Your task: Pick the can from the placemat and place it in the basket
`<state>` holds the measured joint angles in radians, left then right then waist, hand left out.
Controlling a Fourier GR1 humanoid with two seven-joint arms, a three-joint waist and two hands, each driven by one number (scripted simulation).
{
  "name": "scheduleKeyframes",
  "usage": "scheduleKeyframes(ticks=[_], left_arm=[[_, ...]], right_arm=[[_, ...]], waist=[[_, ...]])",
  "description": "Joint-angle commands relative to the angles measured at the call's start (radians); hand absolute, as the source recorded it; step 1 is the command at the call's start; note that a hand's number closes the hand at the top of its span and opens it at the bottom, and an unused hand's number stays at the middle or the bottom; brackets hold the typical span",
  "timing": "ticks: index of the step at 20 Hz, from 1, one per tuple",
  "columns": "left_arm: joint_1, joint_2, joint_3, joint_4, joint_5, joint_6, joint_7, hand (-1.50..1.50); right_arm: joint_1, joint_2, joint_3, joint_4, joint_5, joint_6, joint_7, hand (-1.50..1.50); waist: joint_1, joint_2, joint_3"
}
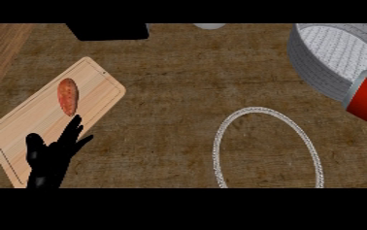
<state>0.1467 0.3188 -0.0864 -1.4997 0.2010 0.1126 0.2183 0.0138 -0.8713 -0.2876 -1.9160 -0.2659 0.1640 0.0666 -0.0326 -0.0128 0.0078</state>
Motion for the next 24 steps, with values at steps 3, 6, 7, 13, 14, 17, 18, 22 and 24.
scheduleKeyframes(ticks=[3,6,7,13,14,17,18,22,24], left_arm=[[0.018,0.001,-0.025,0.053,-0.027,-0.017,0.029,0.0],[0.021,0.002,-0.026,0.072,-0.032,-0.033,0.009,0.0],[0.009,-0.031,-0.047,0.059,-0.046,-0.006,0.018,0.0],[-0.05,-0.022,-0.026,0.116,-0.04,-0.036,0.029,0.0],[-0.051,-0.028,-0.036,0.079,-0.025,-0.044,0.06,0.0],[-0.049,-0.056,-0.055,0.111,-0.064,-0.019,0.03,0.0],[-0.054,-0.04,-0.036,0.105,-0.045,-0.032,0.051,0.0],[-0.092,-0.074,-0.051,0.148,-0.062,-0.028,0.022,0.0],[-0.009,-0.061,-0.048,0.096,-0.066,-0.029,0.006,0.0]], right_arm=[[-0.131,-0.142,-0.215,0.186,-0.196,0.087,0.136,1.5],[-0.229,-0.233,-0.222,0.299,-0.216,0.114,0.198,1.5],[-0.276,-0.237,-0.167,0.331,-0.186,0.098,0.207,1.5],[-0.455,-0.288,-0.075,0.556,-0.11,0.122,0.168,1.5],[-0.455,-0.271,-0.038,0.609,-0.058,0.133,0.111,1.5],[-0.519,-0.281,-0.021,0.737,-0.012,0.179,0.016,1.5],[-0.549,-0.233,0.038,0.722,0.033,0.113,0.041,1.5],[-0.653,-0.208,0.082,0.894,0.103,0.14,-0.069,1.5],[-0.692,-0.158,0.105,0.91,0.101,0.131,-0.033,1.5]], waist=[[0.032,0.013,-0.009],[0.046,0.016,-0.009],[0.056,0.018,-0.009],[0.07,0.023,-0.009],[0.076,0.024,-0.008],[0.073,0.024,-0.008],[0.078,0.025,-0.008],[0.085,0.031,-0.008],[0.08,0.023,-0.008]])
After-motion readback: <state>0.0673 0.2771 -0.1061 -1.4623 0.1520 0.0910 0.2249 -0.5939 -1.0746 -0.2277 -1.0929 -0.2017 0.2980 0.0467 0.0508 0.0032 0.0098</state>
